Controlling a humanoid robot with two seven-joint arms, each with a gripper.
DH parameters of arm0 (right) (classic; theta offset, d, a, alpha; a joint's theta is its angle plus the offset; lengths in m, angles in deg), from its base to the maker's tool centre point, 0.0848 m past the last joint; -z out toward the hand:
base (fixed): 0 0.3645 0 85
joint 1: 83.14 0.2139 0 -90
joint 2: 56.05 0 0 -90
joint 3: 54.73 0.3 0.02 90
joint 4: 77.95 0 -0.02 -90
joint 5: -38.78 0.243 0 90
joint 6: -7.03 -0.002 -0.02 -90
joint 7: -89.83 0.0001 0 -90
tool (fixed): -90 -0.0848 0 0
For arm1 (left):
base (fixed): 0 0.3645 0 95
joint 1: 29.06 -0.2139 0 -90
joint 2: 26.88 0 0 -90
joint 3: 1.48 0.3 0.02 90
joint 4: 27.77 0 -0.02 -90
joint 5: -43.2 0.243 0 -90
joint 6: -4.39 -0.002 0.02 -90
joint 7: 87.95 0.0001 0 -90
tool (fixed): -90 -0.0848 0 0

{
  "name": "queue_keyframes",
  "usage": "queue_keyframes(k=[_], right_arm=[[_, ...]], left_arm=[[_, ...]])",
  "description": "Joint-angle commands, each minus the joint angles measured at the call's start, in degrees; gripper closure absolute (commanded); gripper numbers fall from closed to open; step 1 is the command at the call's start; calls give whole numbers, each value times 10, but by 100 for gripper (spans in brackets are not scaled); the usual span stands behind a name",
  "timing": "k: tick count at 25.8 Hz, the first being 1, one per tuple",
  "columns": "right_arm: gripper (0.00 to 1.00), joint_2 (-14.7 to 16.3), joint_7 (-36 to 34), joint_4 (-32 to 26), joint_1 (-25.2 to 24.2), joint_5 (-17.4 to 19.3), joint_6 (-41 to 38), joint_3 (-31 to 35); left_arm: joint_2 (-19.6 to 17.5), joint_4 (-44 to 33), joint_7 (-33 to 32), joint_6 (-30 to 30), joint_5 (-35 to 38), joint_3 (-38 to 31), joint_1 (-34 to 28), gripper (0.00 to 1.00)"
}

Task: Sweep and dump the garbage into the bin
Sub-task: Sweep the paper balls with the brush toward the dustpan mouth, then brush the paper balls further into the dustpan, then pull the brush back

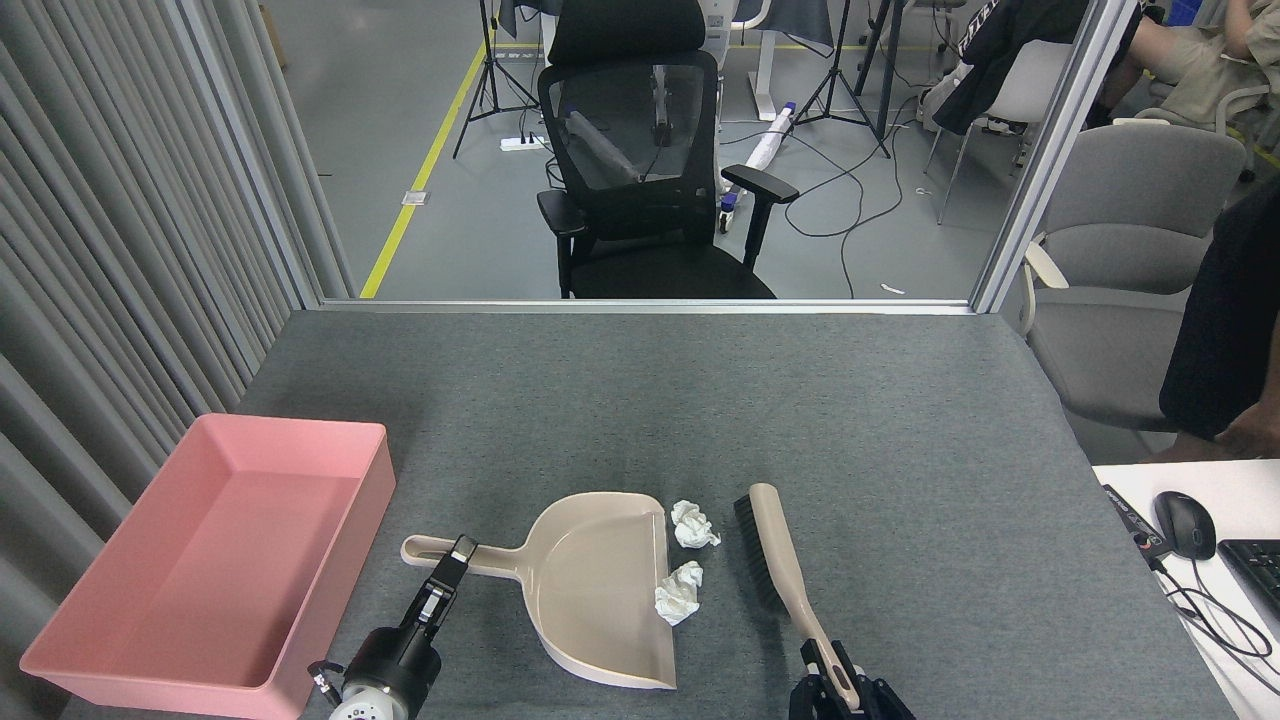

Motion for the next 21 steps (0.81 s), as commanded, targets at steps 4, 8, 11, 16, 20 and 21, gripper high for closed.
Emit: queue_keyframes(k=[4,8,11,16,20,21], right_arm=[[95,-17,7,9,10,0,1,-51],[94,-47,6,8,9,-1,2,-73],[94,-77,4,-3,6,0,-5,-75],[94,-109,4,-21,3,1,-12,-94],[94,-86,4,-78,-20,32,-14,-85],[94,-67,4,-91,-23,47,-13,-71]], left_arm=[[0,-2,0,0,0,1,0,76],[0,-3,0,1,0,0,0,76],[-1,-3,-1,7,-2,-1,-3,76],[0,-3,0,8,-2,-1,-4,76],[0,-1,0,8,-2,0,-4,76],[0,1,0,7,-3,0,-4,76]])
